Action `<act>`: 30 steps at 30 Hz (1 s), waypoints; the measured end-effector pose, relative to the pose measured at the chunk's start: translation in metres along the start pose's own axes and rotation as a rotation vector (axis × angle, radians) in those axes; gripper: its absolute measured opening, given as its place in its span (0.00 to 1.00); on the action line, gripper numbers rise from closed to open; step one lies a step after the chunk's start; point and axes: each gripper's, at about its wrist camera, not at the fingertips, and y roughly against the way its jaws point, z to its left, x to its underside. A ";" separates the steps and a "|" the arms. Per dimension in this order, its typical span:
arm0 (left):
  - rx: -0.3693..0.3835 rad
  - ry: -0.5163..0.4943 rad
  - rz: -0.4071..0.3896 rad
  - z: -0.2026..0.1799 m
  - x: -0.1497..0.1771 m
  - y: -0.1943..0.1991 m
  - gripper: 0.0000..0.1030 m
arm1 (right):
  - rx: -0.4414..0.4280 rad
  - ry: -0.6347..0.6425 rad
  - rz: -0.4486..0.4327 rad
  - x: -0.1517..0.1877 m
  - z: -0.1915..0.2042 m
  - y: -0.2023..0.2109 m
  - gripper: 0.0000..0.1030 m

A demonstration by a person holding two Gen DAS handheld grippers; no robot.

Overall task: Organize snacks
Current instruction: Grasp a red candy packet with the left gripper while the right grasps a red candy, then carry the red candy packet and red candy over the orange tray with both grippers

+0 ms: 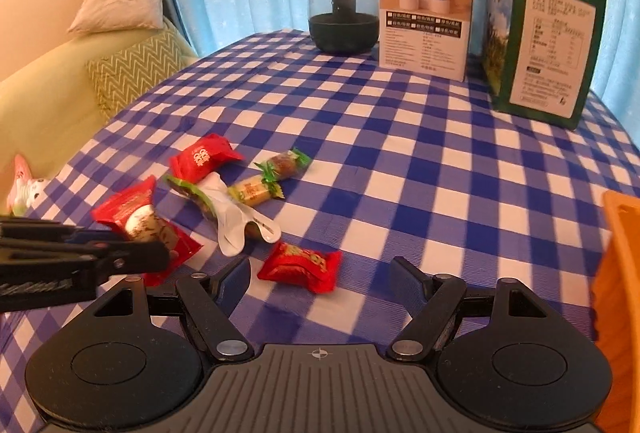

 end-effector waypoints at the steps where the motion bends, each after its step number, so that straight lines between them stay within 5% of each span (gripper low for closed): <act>1: -0.001 0.000 -0.002 0.000 0.000 0.001 0.23 | -0.001 -0.016 -0.001 0.000 0.000 -0.003 0.70; 7: 0.000 0.008 -0.001 0.000 0.002 0.004 0.23 | 0.045 -0.023 0.006 0.001 0.008 -0.015 0.57; 9: 0.000 0.008 -0.002 -0.001 0.003 0.006 0.23 | 0.049 -0.029 -0.004 0.001 0.008 -0.013 0.38; 11: -0.001 0.002 -0.002 -0.002 0.004 0.008 0.23 | 0.051 -0.035 -0.004 0.001 0.006 -0.012 0.35; 30: 0.021 -0.046 -0.001 -0.043 0.021 0.062 0.23 | 0.147 -0.124 -0.068 0.031 0.002 0.106 0.35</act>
